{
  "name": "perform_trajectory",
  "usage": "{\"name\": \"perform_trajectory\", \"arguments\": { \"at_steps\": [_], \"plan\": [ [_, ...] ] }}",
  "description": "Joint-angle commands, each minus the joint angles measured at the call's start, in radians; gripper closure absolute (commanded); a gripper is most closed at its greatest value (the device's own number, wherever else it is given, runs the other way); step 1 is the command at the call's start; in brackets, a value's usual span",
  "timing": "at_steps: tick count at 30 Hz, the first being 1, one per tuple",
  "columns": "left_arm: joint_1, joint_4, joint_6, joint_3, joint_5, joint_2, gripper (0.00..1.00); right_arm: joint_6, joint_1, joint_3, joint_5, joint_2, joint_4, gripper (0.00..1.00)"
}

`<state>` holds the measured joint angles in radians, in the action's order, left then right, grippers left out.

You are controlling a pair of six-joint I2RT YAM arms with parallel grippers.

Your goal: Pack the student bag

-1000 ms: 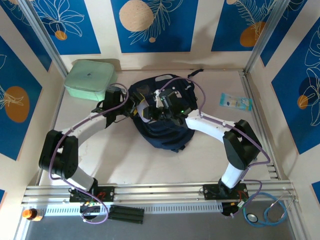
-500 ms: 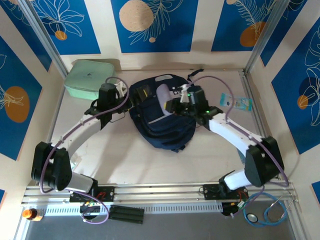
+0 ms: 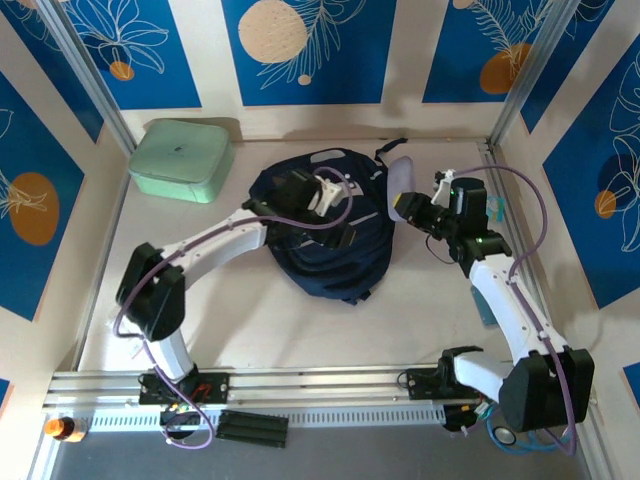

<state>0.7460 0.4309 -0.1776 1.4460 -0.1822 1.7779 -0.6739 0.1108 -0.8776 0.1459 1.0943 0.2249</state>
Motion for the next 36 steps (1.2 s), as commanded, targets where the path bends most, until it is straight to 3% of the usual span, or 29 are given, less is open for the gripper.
{"name": "perform_trajectory", "arguments": {
  "at_steps": [1,6,15,23,26,29,36],
  "plan": [
    [0.044,0.186,0.196,0.129,0.089,0.075,0.11,-0.009,-0.017,0.012,0.039,-0.032,0.013,0.72],
    [0.096,0.31,0.297,0.28,0.201,0.19,0.19,-0.018,-0.05,0.014,0.051,-0.043,0.017,0.72],
    [0.107,0.42,0.373,0.411,0.23,0.309,0.39,-0.039,-0.084,0.03,0.06,-0.058,0.021,0.72],
    [0.108,0.461,0.365,0.477,0.294,0.379,0.45,-0.047,-0.099,0.033,0.013,-0.065,0.028,0.72],
    [0.107,0.468,0.352,0.498,0.329,0.391,0.57,-0.047,-0.103,0.034,0.012,-0.065,0.026,0.72],
    [0.107,0.459,0.326,0.528,0.357,0.38,0.76,-0.048,-0.111,0.035,0.015,-0.063,0.032,0.72],
    [0.098,0.376,0.254,0.523,0.454,0.266,0.98,-0.045,-0.117,0.039,-0.108,-0.068,0.106,0.72]
  ]
}}
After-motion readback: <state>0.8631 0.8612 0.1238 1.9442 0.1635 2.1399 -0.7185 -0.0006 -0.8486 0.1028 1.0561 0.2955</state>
